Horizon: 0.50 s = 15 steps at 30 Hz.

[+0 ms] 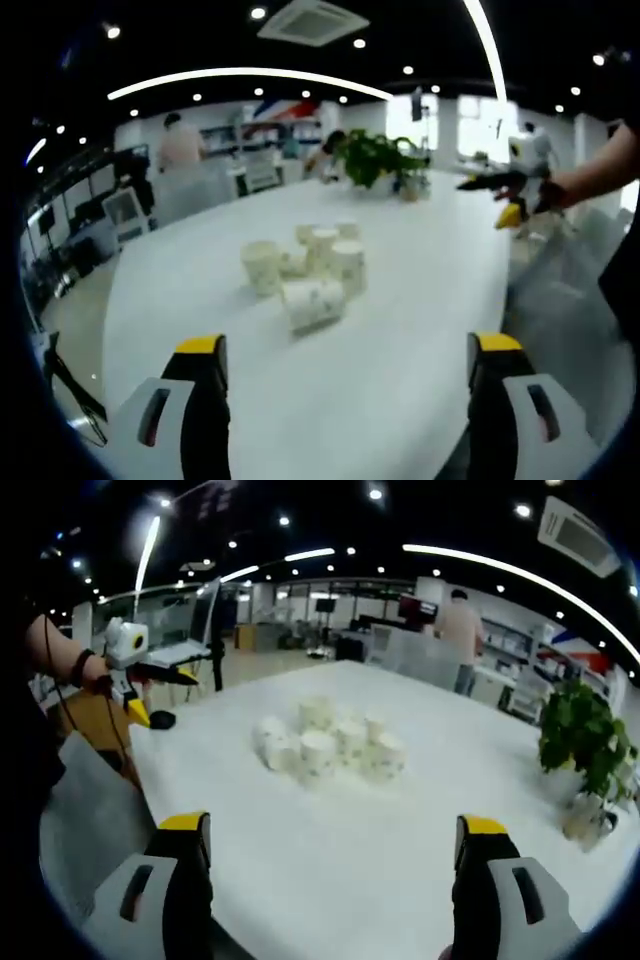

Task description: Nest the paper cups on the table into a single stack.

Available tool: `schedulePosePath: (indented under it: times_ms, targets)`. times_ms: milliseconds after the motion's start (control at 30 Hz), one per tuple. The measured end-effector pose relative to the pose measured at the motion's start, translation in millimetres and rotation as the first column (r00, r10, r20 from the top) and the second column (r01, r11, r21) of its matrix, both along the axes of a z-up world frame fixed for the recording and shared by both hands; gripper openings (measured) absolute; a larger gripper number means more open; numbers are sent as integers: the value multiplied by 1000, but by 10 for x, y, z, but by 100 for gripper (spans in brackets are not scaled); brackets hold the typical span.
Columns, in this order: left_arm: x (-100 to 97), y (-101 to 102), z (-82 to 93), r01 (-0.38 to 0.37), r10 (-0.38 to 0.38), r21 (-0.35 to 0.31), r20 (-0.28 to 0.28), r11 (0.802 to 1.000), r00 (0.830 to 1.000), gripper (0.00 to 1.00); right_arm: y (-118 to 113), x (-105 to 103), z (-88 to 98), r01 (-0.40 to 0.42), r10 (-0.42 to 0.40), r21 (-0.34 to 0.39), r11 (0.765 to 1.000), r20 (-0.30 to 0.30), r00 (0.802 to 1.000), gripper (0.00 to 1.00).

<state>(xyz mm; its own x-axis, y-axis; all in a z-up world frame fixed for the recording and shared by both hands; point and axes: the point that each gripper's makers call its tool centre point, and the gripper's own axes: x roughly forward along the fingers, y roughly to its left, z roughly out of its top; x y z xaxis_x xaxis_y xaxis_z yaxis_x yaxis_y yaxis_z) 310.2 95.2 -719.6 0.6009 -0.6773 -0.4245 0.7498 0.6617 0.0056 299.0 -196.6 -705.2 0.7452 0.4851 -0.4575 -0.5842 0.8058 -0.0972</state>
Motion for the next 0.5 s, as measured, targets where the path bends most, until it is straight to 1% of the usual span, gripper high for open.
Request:
schedulePosePath:
  times_ms: [233,333,400,500]
  targets:
    - [0,14,-6,-4,4,1,2,1000,1000,99,8,-1,0,-2,2,-5,1000,1,1000,100]
    - [-1,15,8,-1,1,-1,13,1000,1000,99,22,-3,2,-4,4,-2,1000,1,1000,100]
    - [2,22,2,2,-3,10,17,1000,1000,99,27,-4,2,-5,5,-2,1000,2,1000,100]
    - [8,27,-6,-5,5,6,8,1000,1000,99,31,-9,-25,-6,6,-3,1000,-12,1000,100]
